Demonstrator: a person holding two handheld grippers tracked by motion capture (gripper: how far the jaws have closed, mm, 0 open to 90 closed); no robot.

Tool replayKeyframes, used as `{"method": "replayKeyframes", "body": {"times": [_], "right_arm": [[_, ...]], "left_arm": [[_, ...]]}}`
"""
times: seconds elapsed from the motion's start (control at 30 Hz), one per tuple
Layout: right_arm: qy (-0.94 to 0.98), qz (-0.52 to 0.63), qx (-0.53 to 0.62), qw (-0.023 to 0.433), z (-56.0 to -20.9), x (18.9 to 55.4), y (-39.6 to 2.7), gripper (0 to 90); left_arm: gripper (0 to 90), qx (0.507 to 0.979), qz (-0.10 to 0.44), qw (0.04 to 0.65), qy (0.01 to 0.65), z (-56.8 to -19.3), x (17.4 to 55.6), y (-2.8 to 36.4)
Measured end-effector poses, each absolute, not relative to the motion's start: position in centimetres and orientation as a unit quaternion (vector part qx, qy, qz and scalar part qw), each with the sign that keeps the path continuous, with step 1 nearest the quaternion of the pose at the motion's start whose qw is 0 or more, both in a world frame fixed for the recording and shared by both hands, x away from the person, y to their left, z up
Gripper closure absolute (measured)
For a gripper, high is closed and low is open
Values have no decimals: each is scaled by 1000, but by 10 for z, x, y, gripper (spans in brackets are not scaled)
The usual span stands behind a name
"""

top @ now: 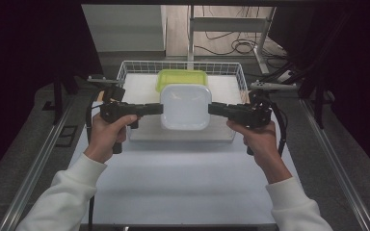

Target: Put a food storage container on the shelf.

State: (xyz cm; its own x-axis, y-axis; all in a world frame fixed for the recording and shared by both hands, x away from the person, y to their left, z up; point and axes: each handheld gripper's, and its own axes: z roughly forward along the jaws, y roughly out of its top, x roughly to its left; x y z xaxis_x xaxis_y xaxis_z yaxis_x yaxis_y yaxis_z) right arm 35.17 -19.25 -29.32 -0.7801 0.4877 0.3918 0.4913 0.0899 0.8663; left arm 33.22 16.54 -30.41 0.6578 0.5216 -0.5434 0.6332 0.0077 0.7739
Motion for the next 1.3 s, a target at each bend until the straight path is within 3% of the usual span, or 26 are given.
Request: {"method": "replayKeyframes", "body": {"times": [0.77, 1.3], "right_arm": [[-718, -610, -334, 10, -264, 395, -189, 788], [-710, -607, -355, 33, -257, 438, -176, 790]], "left_arm": [[795, 713, -31, 571, 404, -260, 383, 170], [792, 696, -63, 573, 428, -262, 435, 186]]}}
